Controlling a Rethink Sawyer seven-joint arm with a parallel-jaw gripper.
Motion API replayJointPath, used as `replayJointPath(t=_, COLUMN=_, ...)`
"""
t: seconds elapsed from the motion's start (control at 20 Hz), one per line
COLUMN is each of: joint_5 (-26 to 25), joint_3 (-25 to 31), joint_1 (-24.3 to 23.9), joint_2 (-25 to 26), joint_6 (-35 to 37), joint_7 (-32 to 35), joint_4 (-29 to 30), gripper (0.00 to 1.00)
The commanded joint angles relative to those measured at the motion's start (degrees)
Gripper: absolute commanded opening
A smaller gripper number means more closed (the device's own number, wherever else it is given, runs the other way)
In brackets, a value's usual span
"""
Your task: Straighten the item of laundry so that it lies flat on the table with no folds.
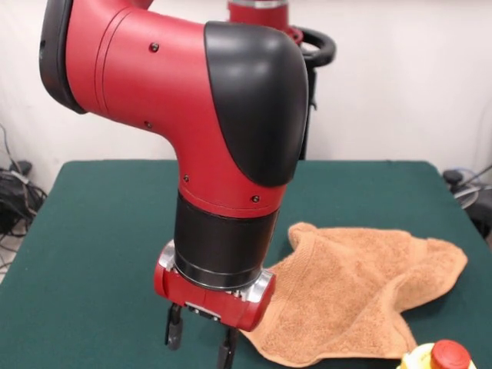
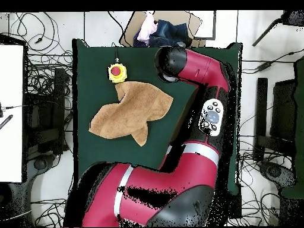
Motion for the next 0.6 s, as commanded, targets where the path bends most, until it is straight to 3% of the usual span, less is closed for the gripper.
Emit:
replayJointPath(t=0.05, joint_5=1.0, joint_3=1.3, joint_1=0.8, joint_2=-2.7, joint_6=0.2, joint_7=13.7, joint_4=5.8, gripper=1.00)
replayJointPath(t=0.3, joint_5=2.0, joint_3=2.3, joint_1=1.5, joint_2=-6.1, joint_6=-1.3, joint_7=14.9, joint_4=12.4, gripper=1.00)
replayJointPath(t=0.6, joint_5=1.8, joint_3=2.3, joint_1=1.0, joint_2=-6.5, joint_6=-0.1, joint_7=13.7, joint_4=11.9, gripper=1.00)
